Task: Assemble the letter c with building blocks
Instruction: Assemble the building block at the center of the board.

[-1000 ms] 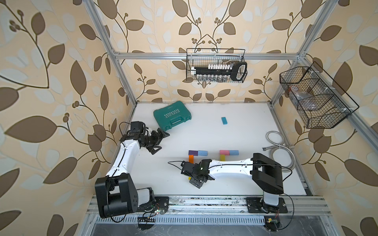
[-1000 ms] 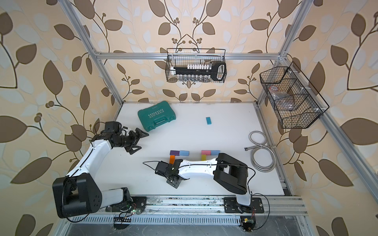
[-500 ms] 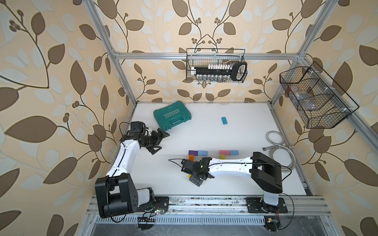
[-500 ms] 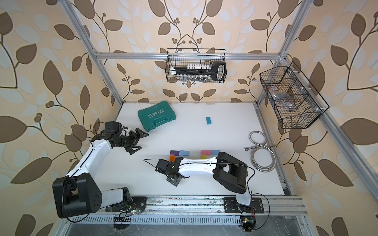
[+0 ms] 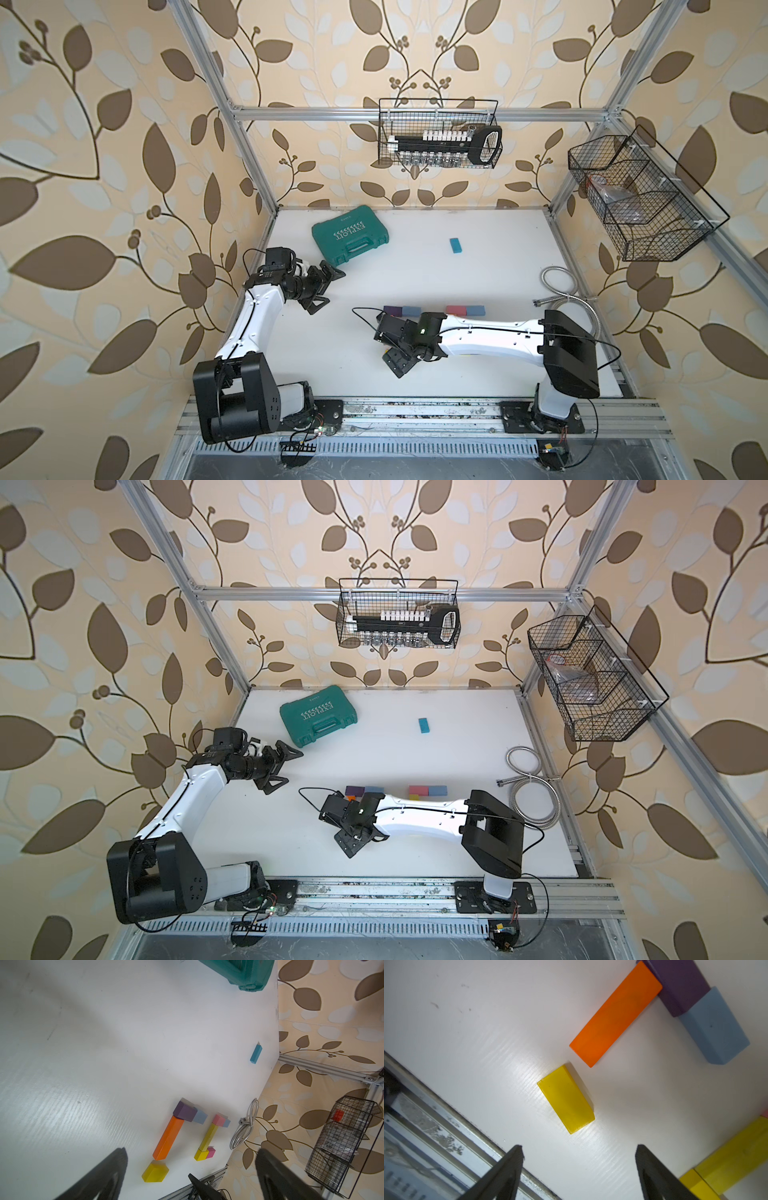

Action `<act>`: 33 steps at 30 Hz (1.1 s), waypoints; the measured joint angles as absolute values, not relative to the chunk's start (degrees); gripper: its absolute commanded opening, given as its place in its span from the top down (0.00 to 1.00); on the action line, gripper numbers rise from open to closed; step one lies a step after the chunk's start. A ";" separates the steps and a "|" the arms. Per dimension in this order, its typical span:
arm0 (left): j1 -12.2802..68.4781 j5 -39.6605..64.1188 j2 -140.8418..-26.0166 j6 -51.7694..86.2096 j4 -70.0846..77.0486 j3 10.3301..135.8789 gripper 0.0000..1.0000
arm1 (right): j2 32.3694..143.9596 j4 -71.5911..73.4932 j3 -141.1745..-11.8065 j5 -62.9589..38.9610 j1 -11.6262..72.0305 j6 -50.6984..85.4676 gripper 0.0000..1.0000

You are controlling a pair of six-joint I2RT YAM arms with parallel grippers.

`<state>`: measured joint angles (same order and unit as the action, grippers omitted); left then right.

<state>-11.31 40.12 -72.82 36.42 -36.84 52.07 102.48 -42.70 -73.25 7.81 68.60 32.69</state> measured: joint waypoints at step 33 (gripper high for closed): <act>-11.31 40.18 -71.05 36.40 -37.78 52.07 0.01 | 102.94 -18.09 -60.82 -7.77 65.47 67.96 0.16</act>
